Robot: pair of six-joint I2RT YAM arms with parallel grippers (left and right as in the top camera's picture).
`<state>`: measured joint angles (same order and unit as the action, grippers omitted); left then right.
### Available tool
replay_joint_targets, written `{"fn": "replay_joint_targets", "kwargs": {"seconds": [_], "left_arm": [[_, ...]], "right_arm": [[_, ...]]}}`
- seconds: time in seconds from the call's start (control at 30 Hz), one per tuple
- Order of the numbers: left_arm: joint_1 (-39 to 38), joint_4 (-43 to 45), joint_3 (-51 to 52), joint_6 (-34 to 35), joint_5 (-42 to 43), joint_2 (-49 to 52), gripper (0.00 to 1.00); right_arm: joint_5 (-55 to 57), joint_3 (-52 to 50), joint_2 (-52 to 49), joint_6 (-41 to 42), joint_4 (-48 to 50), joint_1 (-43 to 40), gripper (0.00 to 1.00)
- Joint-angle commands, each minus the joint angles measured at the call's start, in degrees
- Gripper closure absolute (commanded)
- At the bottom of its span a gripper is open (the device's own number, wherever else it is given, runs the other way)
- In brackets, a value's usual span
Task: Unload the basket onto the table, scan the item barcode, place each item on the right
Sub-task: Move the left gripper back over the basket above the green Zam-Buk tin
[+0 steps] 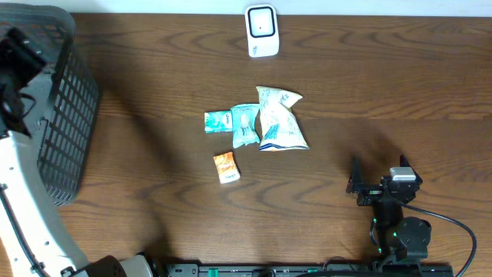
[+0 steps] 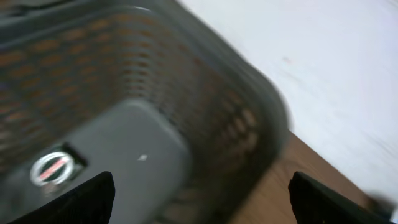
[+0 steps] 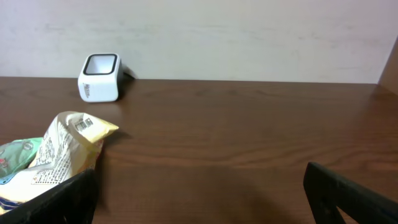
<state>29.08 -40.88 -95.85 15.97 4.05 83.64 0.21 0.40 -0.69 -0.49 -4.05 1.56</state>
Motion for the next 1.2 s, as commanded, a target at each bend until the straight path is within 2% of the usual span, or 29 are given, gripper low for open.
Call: {"fn": "replay_joint_targets", "kwargs": {"seconds": [0.0,0.23,0.47,0.77,1.17], "left_arm": [[2.0,-0.6,0.0,1.7,-4.1,1.6,0.12],[3.9,-1.9,2.0,1.7,-12.8,6.1,0.12],[4.1,-1.9,2.0,1.8,-18.1,10.7,0.12],[7.0,-1.5,2.0,6.8,-18.3,14.5,0.12],[9.7,-0.8,2.0,7.3,-16.3,19.5,0.11]], "right_arm": [[0.3,-0.1,0.3,-0.4,-0.2,0.2,0.01],[0.3,-0.1,0.3,-0.4,-0.2,0.2,0.01],[0.3,-0.1,0.3,-0.4,-0.2,0.2,0.01],[0.3,-0.1,0.3,-0.4,-0.2,0.2,0.01],[0.3,-0.1,0.3,-0.4,-0.2,0.2,0.01]]}}
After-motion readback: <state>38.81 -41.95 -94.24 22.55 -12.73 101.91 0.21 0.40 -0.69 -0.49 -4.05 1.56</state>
